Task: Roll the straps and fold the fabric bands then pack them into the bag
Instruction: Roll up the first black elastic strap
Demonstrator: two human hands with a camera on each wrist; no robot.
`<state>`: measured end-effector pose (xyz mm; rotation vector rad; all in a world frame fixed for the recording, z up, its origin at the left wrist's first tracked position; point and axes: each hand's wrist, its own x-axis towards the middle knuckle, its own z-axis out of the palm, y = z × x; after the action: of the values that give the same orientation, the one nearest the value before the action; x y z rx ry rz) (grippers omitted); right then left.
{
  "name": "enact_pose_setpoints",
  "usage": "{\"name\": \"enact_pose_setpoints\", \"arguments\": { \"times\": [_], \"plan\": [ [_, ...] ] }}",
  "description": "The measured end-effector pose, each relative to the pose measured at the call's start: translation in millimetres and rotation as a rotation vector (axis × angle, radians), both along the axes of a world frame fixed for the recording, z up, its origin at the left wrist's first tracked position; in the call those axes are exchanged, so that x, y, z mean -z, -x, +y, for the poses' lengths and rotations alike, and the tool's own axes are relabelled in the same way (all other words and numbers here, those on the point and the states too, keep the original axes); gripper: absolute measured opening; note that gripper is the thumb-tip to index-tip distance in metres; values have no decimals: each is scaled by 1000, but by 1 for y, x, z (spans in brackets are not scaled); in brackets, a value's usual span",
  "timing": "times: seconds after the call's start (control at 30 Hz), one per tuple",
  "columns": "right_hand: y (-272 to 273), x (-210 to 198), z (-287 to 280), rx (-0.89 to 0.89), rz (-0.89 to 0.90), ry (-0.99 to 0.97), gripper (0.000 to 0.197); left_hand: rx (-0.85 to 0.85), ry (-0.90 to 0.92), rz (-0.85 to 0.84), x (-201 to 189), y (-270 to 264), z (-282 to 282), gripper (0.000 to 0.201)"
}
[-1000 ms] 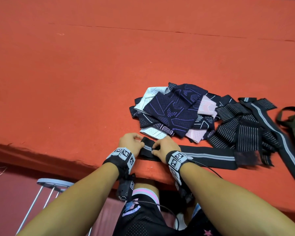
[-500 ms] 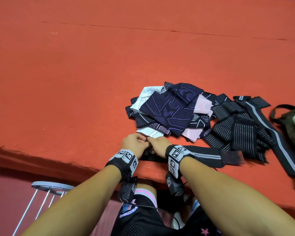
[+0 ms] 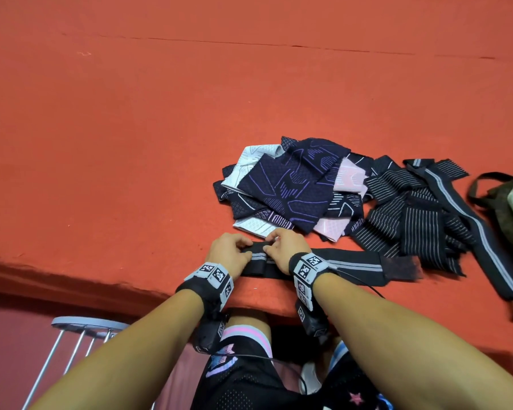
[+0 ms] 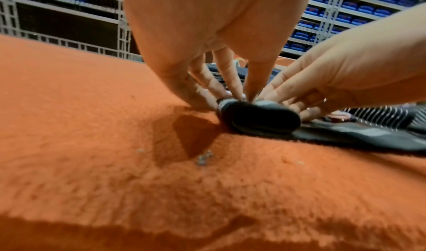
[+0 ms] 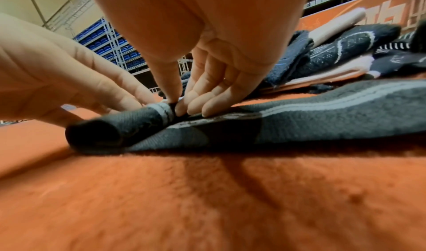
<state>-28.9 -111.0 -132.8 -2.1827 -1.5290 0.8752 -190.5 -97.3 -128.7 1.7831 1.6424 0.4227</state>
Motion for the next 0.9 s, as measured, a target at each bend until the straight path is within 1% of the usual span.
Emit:
{"name": "enact_pose_setpoints", "arguments": {
  "times": [0.03, 0.1, 0.2, 0.33, 0.47, 0.53, 0.6, 0.63, 0.7, 0.8, 0.9],
  "plan": [
    [0, -1, 0, 6, 5, -7, 12, 5, -10, 32, 2, 1, 1, 24],
    [2, 1, 0, -2, 16, -35, 13, -6, -10, 82, 7, 3, 1, 32],
    [7, 6, -2, -70, 44, -60, 18, -63, 34, 72, 10, 6, 3, 44],
    [7, 8, -9, -176, 21, -135, 37, -103, 55, 55, 12, 4, 6, 42],
    [13, 7, -9, -190, 184, -182, 43, -117, 51, -26, 15, 6, 3, 39],
    [16, 7, -8, -227, 147, -198, 43, -111, 41, -39, 17, 7, 3, 37],
    [15, 9, -9, -263, 15, -206, 39, -108, 42, -34, 13, 5, 2, 33],
    [13, 9, -11, -259, -43, -200, 35, -109, 43, -29, 11, 4, 1, 30],
    [9, 9, -12, -216, -100, -177, 28, -105, 40, -22, 9, 3, -1, 25],
    [7, 4, -8, -208, -79, -80, 25, -78, 27, -16, 4, 5, -1, 22],
    [10, 1, -6, -244, 33, -1, 27, -61, 31, 6, -4, 12, 6, 23]
  ]
}}
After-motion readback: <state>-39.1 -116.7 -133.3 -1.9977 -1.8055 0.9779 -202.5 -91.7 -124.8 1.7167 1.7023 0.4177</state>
